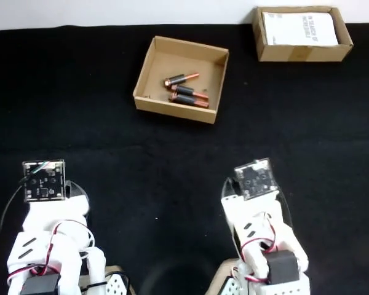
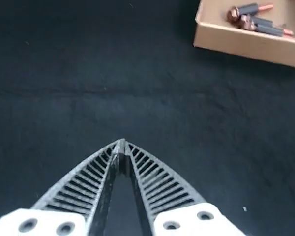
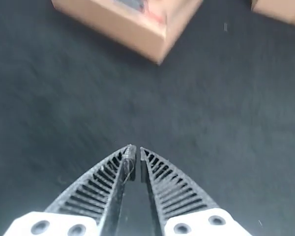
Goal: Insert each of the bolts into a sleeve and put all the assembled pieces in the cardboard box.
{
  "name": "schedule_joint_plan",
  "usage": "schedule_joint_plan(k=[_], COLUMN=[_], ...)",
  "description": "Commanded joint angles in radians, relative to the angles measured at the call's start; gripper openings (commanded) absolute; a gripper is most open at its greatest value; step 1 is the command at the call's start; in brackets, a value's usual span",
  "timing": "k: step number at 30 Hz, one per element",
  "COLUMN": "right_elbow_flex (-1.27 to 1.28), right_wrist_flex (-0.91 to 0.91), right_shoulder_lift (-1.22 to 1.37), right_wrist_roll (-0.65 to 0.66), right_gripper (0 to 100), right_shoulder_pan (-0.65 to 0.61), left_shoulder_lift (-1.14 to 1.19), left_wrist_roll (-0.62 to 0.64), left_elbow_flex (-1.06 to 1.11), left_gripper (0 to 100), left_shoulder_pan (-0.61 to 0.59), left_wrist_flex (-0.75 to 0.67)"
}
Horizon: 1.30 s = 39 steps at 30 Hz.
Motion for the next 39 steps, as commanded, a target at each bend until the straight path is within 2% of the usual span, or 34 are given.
schedule_joint_plan(k=[1,5,10,12,19,27,31,39], right_elbow_flex=[0.067,0.165,0.197,0.206,0.265,0.323,0.323,0.323], right_wrist_flex=[-0.008,-0.005,0.067,0.114,0.154,0.133,0.131,0.130], right_shoulder_lift=[-0.005,-0.005,-0.005,-0.005,-0.005,-0.005,-0.005,-0.005], right_wrist_roll=[0.049,-0.015,-0.206,-0.239,-0.247,-0.247,-0.244,-0.242], right_gripper=[0.6,0.6,0.6,0.6,0.6,0.6,0.6,0.6], right_shoulder_pan=[0.076,0.104,0.107,0.107,0.105,0.105,0.104,0.102], left_shoulder_lift=[0.004,0.004,0.004,0.004,0.004,0.005,0.012,0.007], left_wrist_roll=[0.000,0.002,0.018,0.032,0.031,0.031,0.035,0.035], left_elbow_flex=[0.022,0.147,0.214,0.225,0.412,0.453,0.641,0.627], left_gripper=[1,1,1,1,1,1,1,1], left_shoulder_pan=[0.050,0.062,0.061,0.067,0.062,0.061,0.062,0.062], left_wrist_flex=[0.005,0.003,0.003,0.003,-0.018,-0.064,-0.129,-0.138])
